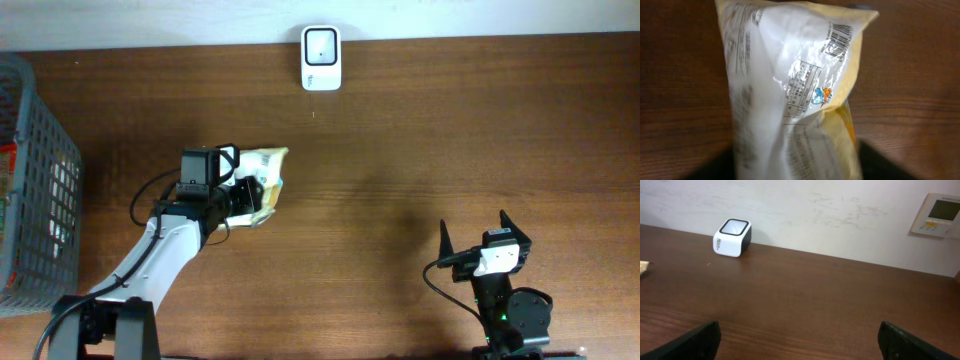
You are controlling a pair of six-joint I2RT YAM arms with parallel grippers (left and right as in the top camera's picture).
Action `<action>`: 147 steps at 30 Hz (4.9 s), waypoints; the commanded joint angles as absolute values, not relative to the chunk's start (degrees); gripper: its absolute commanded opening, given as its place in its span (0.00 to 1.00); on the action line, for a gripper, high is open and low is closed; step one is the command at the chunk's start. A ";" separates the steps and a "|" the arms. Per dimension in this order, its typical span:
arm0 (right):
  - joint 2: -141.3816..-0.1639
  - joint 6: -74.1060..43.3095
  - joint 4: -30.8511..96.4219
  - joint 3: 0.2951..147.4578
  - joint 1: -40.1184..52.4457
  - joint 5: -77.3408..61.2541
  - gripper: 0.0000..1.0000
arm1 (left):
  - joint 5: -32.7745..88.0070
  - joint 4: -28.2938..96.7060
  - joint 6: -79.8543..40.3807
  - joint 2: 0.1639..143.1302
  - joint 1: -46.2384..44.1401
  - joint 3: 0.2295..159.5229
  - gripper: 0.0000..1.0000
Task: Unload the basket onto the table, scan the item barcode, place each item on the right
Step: 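Lift the white snack bag out and place it on the table, then open the left gripper and withdraw toward the basket, then grasp the gold-capped 250 ml pouch in the basket with left gripper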
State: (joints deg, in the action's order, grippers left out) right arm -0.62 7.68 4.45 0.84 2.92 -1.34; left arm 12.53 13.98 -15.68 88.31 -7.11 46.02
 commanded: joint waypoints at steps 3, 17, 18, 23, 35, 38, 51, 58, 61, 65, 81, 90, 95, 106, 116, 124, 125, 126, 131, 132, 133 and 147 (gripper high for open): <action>-0.21 7.70 4.49 0.32 2.50 -0.84 0.99 | 12.23 19.07 -12.99 88.71 -7.25 51.62 0.99; -0.21 7.70 4.49 0.32 2.50 -0.84 0.99 | 12.16 43.53 -2.07 91.13 -7.25 71.59 0.45; -0.21 7.70 4.49 0.32 2.50 -0.84 0.99 | 12.14 43.59 -2.07 92.03 -7.25 71.44 0.40; -0.21 7.70 4.49 0.32 2.50 -0.84 0.99 | 12.14 42.96 -2.04 95.09 -7.07 71.40 0.11; -0.21 7.70 4.49 0.32 2.50 -0.84 0.99 | 11.73 53.06 8.45 93.51 3.36 87.55 0.00; -0.21 7.70 4.47 0.32 2.50 -0.84 0.99 | 11.73 53.06 10.07 93.51 4.73 87.53 0.00; -0.21 7.68 4.32 0.32 2.55 -0.97 0.99 | 11.53 51.48 15.09 93.51 5.06 87.53 0.99; -0.21 3.70 -0.51 0.32 2.55 -18.52 0.99 | 11.53 51.51 15.09 93.51 5.06 87.53 0.99; -0.51 -2.26 -0.67 0.40 2.55 -21.02 0.99 | 11.53 51.53 15.09 93.51 5.06 87.53 0.99; -2.17 -3.95 -0.95 2.46 2.55 -24.40 0.98 | 11.53 51.51 15.09 93.51 5.06 87.53 0.99; -41.91 -3.88 -12.34 10.07 2.55 -19.31 0.99 | 11.77 49.74 10.17 93.25 6.15 92.62 0.99; -56.34 -3.90 -18.96 10.09 2.55 -19.25 0.98 | 5.98 62.57 1.17 92.86 22.87 119.26 0.85; -57.82 -3.90 -21.04 10.09 2.55 -20.27 0.98 | 6.17 64.25 -3.09 92.92 34.72 119.61 0.80; -26.20 -0.43 -25.32 6.85 2.48 -27.99 0.99 | 4.43 65.25 -3.25 94.96 40.80 118.76 0.77; -15.20 -0.43 -9.58 4.36 2.50 -23.31 0.98 | 3.40 65.67 -3.22 99.90 40.80 118.76 0.76; -15.20 -0.45 -0.12 4.36 2.55 -23.33 0.98 | 1.50 67.13 -3.09 101.12 40.80 118.69 0.75; -15.20 -0.49 1.87 4.36 2.55 -23.40 0.98 | 0.91 67.37 -2.98 101.27 40.80 118.65 0.74; -15.20 -0.78 2.44 4.36 2.55 -24.21 0.98 | -0.32 67.48 -2.98 101.32 40.80 118.43 0.74; -15.20 -0.91 2.63 4.38 2.55 -24.84 0.98 | -2.17 67.40 -2.57 102.37 44.18 118.10 0.74; -15.20 -0.89 2.63 4.38 2.55 -24.84 0.98 | -1.76 67.59 -1.54 102.78 45.12 118.10 0.74; -15.20 -0.91 3.01 4.38 2.55 -24.84 0.98 | -0.99 67.85 -0.21 103.28 46.11 118.10 0.74; -15.20 -0.91 11.90 4.38 2.55 -24.84 0.99 | 20.38 68.01 24.32 120.03 47.31 118.10 0.73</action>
State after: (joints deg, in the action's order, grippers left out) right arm -15.57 -0.93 11.94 4.36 2.85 -24.53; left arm 13.45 67.94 18.28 116.42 47.33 118.50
